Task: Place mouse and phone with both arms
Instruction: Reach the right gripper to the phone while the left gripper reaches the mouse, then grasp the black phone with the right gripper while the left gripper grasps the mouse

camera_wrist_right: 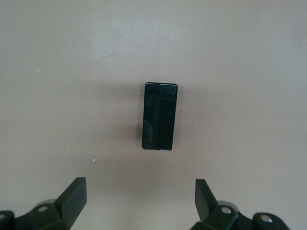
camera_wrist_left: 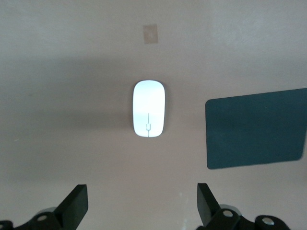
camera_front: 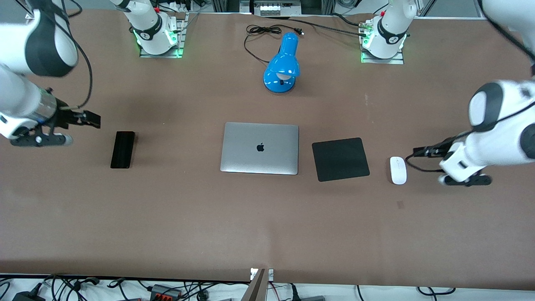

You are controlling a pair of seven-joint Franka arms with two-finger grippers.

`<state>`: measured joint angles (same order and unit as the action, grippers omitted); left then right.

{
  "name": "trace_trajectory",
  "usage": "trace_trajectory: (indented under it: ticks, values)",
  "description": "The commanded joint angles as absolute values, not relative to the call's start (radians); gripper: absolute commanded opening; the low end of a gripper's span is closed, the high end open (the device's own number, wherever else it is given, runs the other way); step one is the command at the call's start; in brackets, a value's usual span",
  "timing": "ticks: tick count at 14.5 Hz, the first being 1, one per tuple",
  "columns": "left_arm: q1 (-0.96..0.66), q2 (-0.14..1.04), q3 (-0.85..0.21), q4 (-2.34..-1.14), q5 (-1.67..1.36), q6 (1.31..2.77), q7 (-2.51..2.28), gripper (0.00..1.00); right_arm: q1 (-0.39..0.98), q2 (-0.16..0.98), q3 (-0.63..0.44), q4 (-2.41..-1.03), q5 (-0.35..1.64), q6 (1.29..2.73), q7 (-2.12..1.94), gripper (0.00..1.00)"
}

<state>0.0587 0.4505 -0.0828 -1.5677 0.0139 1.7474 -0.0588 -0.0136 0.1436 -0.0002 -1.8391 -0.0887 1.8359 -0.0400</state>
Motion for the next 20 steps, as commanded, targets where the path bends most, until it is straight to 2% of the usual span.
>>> trace_trajectory:
  ticks: [1,3,7,14,20]
  values:
    - [0.060,0.592,-0.081,-1.522,0.012,1.776,-0.040,1.00,-0.028,0.204,-0.002,-1.884,-0.097,1.923,-0.026,1.00]
    - [0.080,0.655,-0.078,-1.520,0.037,1.804,-0.038,1.00,-0.060,0.242,-0.002,-1.922,-0.097,1.986,-0.026,1.00]
    - [0.068,0.701,-0.083,-1.520,0.048,1.851,-0.040,1.00,-0.104,0.317,-0.002,-1.989,-0.095,2.149,-0.025,1.00]
    - [0.067,0.762,-0.084,-1.522,0.046,1.944,-0.025,1.00,-0.112,0.425,-0.003,-2.049,-0.012,2.328,-0.025,1.00]
    - [0.063,0.769,-0.086,-1.529,0.043,1.944,-0.005,1.00,-0.104,0.477,-0.005,-2.046,-0.018,2.352,0.049,1.00]
